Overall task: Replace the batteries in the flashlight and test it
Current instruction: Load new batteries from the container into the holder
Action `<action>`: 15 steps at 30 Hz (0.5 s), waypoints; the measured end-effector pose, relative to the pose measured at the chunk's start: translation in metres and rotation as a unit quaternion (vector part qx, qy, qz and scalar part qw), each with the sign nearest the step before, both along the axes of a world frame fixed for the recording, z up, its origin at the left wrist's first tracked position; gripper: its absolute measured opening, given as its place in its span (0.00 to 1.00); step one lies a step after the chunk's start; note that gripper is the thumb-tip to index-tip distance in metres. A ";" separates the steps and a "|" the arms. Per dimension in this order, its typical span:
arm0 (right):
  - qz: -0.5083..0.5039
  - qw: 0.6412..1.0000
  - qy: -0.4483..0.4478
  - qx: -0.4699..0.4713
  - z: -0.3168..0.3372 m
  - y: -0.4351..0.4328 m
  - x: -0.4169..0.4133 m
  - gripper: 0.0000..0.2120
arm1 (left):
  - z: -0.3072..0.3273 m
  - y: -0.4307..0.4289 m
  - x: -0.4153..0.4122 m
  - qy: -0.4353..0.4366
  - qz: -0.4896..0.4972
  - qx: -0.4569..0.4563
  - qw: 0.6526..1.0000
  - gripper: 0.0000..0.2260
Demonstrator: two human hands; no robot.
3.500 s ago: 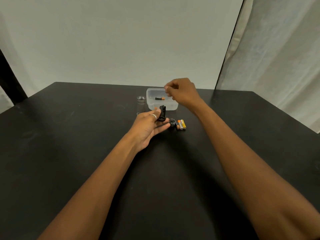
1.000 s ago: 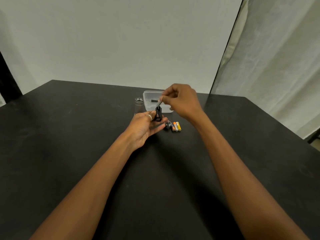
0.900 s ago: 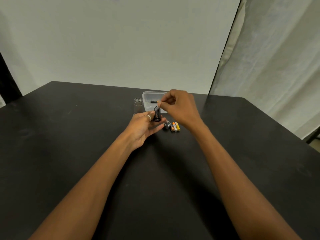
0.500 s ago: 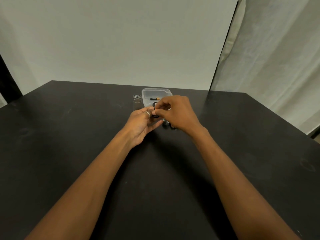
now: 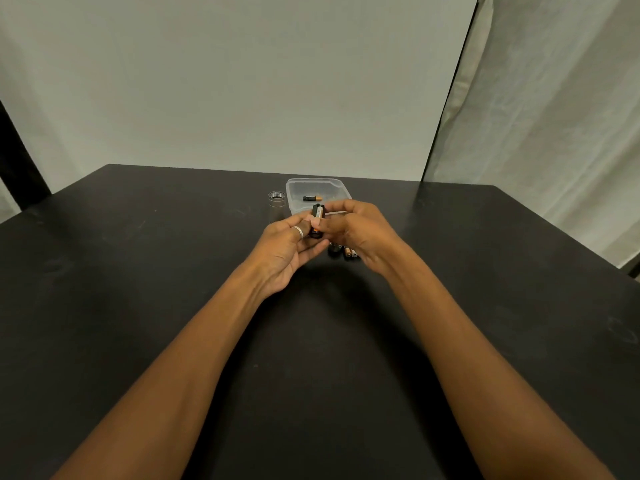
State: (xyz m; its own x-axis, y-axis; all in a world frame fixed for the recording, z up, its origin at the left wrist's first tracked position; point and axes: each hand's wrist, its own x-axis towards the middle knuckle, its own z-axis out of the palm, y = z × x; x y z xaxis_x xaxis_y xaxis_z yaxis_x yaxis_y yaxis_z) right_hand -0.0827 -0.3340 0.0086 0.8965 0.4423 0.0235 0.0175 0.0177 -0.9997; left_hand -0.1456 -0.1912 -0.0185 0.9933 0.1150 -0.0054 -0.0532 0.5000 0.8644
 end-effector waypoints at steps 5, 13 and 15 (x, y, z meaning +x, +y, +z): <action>-0.020 1.000 0.007 -0.004 0.000 0.000 0.002 0.13 | 0.002 -0.001 -0.002 -0.003 -0.014 0.000 1.000 0.12; -0.072 0.997 0.009 0.009 -0.003 0.000 -0.001 0.07 | 0.002 -0.004 -0.005 -0.004 -0.036 0.052 0.998 0.09; -0.081 0.997 0.011 0.017 -0.003 0.001 -0.002 0.06 | 0.002 -0.005 -0.005 -0.006 -0.036 0.064 0.997 0.08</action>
State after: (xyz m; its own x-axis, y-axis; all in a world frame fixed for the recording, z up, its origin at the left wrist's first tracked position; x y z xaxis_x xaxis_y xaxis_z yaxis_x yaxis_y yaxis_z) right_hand -0.0846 -0.3329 0.0058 0.9564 0.2916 0.0155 0.0010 0.0497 -0.9988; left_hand -0.1509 -0.1960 -0.0163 0.9990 0.0419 0.0158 -0.0309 0.3878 0.9212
